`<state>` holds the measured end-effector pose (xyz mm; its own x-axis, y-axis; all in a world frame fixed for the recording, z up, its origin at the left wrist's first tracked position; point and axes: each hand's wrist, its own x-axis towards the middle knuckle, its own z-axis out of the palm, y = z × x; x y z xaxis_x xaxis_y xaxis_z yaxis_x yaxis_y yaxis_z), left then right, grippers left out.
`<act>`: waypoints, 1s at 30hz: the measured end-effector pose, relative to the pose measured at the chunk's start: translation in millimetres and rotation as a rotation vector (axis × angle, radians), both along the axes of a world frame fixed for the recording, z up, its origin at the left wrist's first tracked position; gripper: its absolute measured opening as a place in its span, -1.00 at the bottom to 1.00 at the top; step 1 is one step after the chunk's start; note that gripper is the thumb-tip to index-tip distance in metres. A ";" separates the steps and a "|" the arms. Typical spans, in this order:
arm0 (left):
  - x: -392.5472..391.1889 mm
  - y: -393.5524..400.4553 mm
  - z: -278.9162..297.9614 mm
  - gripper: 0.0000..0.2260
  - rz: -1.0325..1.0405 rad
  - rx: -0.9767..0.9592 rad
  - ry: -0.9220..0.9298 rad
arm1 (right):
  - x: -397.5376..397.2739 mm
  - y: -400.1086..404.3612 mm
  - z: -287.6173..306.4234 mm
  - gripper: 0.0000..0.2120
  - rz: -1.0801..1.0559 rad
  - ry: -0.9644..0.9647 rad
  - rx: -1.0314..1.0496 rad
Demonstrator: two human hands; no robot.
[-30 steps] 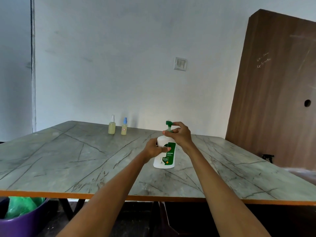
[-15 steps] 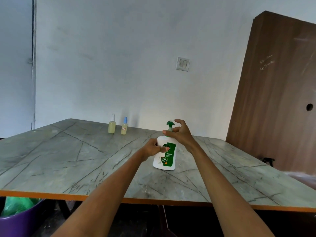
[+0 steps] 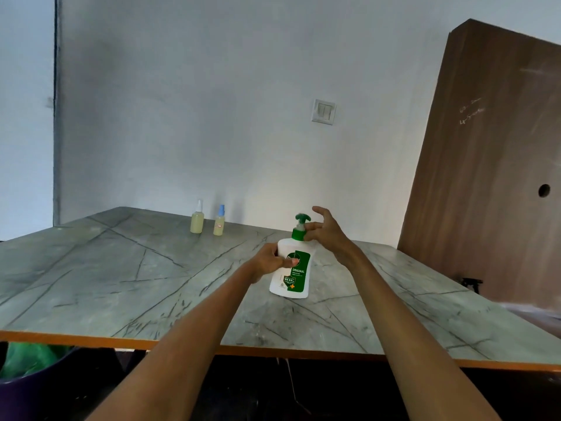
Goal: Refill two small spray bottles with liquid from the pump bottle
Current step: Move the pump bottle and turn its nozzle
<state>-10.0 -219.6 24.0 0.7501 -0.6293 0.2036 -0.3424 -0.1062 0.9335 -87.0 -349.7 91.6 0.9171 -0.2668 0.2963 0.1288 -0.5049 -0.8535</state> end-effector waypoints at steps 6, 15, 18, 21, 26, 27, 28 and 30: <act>-1.0 1.7 -1.0 -0.72 -0.002 -0.018 -0.008 | 2.7 2.3 -5.3 -0.26 -0.044 -0.039 0.037; 2.7 1.0 -2.4 -0.69 0.000 -0.025 -0.017 | 9.2 -3.2 -12.4 -0.33 0.066 0.036 0.139; 2.3 0.2 -1.9 -0.68 0.000 -0.028 -0.024 | 13.2 -4.0 -15.9 -0.32 0.059 -0.002 0.159; 3.0 -0.3 -2.2 -0.68 -0.002 -0.021 -0.029 | 13.7 0.1 -17.9 -0.28 -0.008 -0.091 0.161; 5.6 0.5 -4.5 -0.66 0.003 -0.023 -0.025 | 14.0 -5.6 -16.8 -0.25 0.091 -0.036 0.266; 5.6 0.4 -4.4 -0.67 -0.002 -0.026 -0.027 | 13.1 -7.3 -15.3 -0.26 0.090 -0.025 0.238; 5.1 0.4 -3.9 -0.68 -0.009 -0.029 -0.029 | 12.1 -7.3 -13.7 -0.25 0.059 -0.030 0.188; 4.2 0.3 -3.4 -0.68 -0.012 -0.030 -0.028 | 11.4 -6.0 -11.4 -0.21 0.014 -0.056 0.112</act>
